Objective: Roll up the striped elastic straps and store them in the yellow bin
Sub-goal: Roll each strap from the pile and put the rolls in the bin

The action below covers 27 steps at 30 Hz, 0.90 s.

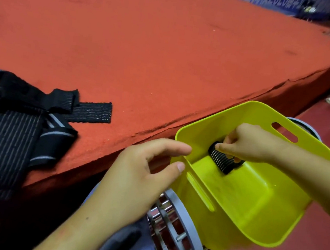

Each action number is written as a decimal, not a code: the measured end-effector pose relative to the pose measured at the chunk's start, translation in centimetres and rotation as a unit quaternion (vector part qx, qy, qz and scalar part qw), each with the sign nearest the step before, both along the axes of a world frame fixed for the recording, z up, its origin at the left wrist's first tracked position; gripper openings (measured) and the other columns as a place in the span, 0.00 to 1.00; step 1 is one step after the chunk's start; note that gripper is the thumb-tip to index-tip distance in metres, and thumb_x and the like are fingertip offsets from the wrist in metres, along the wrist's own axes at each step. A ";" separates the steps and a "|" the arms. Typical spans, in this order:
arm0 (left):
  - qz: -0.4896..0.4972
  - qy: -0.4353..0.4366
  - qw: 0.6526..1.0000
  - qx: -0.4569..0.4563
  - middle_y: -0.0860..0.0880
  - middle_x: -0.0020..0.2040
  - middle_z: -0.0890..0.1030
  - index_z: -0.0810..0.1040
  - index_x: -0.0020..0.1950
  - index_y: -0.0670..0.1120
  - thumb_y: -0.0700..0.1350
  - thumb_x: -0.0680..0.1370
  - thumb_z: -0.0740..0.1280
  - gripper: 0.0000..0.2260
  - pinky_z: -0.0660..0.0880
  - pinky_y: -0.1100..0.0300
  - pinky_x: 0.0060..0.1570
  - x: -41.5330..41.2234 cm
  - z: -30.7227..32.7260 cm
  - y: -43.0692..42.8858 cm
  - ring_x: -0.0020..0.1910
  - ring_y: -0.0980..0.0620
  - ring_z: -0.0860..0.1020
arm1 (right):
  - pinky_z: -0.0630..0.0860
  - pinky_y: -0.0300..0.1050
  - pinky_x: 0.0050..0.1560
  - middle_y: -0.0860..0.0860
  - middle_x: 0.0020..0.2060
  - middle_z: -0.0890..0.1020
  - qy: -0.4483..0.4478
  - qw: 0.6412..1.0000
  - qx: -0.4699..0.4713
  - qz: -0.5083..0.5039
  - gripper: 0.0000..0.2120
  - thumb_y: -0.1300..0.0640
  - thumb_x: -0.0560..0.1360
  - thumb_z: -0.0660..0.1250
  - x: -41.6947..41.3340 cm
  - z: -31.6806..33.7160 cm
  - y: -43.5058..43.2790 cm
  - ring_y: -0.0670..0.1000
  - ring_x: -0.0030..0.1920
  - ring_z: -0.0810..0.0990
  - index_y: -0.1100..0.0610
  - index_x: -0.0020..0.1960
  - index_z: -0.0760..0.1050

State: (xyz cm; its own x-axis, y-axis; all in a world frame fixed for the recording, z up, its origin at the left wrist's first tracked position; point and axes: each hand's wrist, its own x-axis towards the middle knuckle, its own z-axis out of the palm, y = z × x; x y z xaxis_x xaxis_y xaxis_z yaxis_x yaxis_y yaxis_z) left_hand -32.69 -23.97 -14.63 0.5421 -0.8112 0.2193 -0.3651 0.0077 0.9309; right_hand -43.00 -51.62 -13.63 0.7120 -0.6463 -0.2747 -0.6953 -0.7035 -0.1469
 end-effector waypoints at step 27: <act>0.336 0.050 0.940 0.039 0.70 0.63 0.79 0.77 0.66 0.62 0.42 0.74 0.78 0.25 0.78 0.54 0.64 9.1 -3.7 21.7 0.64 0.67 0.77 | 0.84 0.54 0.53 0.47 0.45 0.88 -0.315 0.873 0.356 0.110 0.06 0.56 0.78 0.75 17.0 -1.3 28.9 0.54 0.47 0.87 0.48 0.53 0.83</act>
State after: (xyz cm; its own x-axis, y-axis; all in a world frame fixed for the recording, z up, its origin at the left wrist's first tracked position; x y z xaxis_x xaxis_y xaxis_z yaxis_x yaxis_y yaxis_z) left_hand -23.56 -2.22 -18.37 0.9527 -0.2891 0.0933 -0.1729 -0.2635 0.9490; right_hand -26.02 -22.72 -14.97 0.9524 -0.2991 -0.0598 -0.1776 -0.3845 -0.9059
